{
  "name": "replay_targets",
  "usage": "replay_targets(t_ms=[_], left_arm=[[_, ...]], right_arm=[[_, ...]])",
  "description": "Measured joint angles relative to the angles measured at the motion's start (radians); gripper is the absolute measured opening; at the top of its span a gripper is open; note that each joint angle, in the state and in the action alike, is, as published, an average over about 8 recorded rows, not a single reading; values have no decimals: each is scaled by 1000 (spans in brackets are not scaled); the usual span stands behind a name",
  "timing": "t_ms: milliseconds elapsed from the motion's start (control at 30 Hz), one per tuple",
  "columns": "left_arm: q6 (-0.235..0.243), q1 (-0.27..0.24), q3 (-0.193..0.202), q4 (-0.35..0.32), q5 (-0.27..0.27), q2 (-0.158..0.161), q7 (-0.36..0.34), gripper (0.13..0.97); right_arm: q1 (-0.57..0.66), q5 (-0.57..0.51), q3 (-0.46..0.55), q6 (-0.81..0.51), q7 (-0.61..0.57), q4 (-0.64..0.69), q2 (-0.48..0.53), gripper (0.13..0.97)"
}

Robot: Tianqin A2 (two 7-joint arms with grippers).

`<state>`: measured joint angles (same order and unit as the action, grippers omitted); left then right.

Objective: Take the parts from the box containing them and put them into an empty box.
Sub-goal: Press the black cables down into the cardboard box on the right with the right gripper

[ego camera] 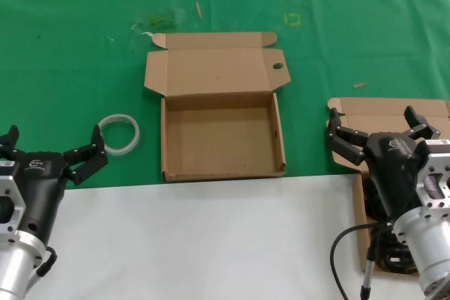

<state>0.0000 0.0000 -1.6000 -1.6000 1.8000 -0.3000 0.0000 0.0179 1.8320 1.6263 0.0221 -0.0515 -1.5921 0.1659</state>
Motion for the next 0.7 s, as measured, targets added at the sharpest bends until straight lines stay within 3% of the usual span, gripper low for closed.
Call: replay_targets(t_ms=[433,700], left_arm=[[0,0,0,0,0,0,0,966],[0,0,0,0,0,0,0,966]], right_arm=[[0,6,6,7,-3,0,0,966],[-7,211,149,219,-161,-33,-2,966]])
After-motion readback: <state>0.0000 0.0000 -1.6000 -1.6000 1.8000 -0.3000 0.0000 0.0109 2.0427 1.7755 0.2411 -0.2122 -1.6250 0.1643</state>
